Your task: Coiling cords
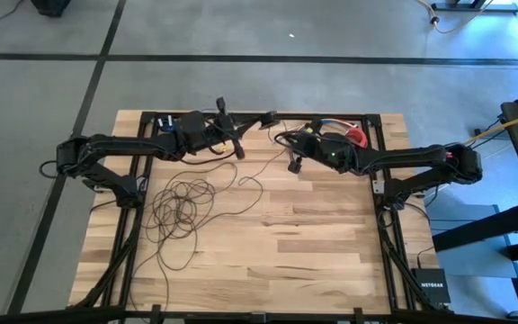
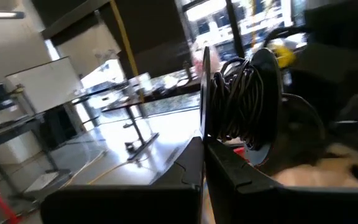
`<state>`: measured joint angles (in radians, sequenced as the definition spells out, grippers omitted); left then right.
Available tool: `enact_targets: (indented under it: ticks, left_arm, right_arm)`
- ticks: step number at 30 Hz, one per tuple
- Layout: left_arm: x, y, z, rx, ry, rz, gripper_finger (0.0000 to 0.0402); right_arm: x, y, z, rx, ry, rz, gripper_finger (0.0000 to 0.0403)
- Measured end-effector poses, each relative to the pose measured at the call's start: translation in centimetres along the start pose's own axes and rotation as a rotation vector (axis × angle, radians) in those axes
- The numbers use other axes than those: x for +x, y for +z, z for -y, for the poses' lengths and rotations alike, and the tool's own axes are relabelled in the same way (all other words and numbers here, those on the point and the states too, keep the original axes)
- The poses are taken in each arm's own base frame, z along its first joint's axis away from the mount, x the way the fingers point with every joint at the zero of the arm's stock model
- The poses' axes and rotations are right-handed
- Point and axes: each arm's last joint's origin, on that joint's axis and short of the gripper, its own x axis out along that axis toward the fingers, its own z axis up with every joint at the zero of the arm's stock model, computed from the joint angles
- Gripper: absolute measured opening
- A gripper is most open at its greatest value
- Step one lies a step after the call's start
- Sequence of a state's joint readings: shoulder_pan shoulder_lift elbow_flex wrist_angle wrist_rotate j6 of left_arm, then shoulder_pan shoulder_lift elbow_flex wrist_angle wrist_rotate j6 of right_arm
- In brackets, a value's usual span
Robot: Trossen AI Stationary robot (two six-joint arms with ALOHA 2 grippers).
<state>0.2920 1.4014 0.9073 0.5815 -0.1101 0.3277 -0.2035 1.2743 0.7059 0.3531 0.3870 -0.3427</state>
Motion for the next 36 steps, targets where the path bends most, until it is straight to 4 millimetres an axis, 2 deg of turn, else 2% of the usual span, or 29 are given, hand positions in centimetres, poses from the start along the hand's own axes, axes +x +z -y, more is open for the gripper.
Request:
enact_targets:
  ticks: [6, 13, 24, 30, 36]
  left_arm:
    - [-0.1, 1.0, 0.9, -0.038, -0.120, 0.105, 0.0000]
    - [-0.3, 1.8, 0.9, -0.063, -0.138, 0.195, 0.0000]
    - [0.5, 1.0, 0.6, -0.058, -0.115, 0.205, 0.0000]
    - [0.9, 0.5, 0.8, -0.061, -0.112, 0.209, 0.0000]
    - [0.9, 0.4, 0.8, -0.052, -0.113, 0.205, 0.0000]
  right_arm:
    - [0.4, -0.3, 0.0, -0.002, -0.004, -0.011, 0.0004]
    - [1.8, -0.8, -0.8, 0.010, 0.025, 0.030, 0.0003]
    - [2.0, 0.5, -1.1, 0.122, 0.184, 0.233, 0.0005]
    - [2.8, -0.2, -1.5, 0.122, 0.142, 0.208, 0.0005]
    - [3.5, -1.0, -2.1, 0.132, 0.149, 0.168, 0.0029]
